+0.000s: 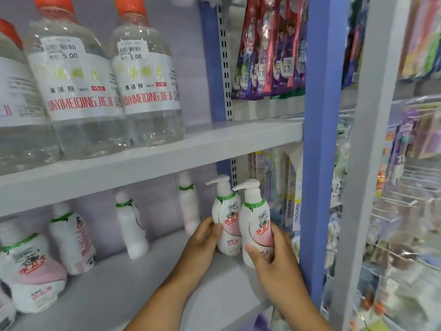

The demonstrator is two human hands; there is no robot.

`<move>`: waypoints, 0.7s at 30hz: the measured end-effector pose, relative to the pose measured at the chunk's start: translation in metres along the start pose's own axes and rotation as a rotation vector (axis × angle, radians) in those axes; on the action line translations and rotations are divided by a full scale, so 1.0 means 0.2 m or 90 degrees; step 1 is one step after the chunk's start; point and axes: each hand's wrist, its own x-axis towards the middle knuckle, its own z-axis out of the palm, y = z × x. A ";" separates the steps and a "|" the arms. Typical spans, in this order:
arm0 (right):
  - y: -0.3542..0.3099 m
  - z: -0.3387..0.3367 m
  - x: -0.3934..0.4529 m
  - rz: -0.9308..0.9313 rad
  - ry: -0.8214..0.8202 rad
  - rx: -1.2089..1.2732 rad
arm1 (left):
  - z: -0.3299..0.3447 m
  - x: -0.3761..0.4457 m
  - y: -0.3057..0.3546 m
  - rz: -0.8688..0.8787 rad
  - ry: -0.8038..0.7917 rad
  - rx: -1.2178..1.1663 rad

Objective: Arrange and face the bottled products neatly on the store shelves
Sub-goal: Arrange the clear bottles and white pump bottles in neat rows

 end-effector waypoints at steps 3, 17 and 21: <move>0.00 0.01 -0.01 0.002 0.019 0.000 | 0.02 0.02 -0.01 0.000 -0.026 0.016; -0.02 0.03 -0.02 -0.025 0.070 -0.033 | 0.08 0.03 0.02 0.017 -0.045 -0.028; -0.01 0.03 -0.02 -0.025 0.072 -0.018 | 0.08 0.02 0.03 0.000 -0.061 -0.040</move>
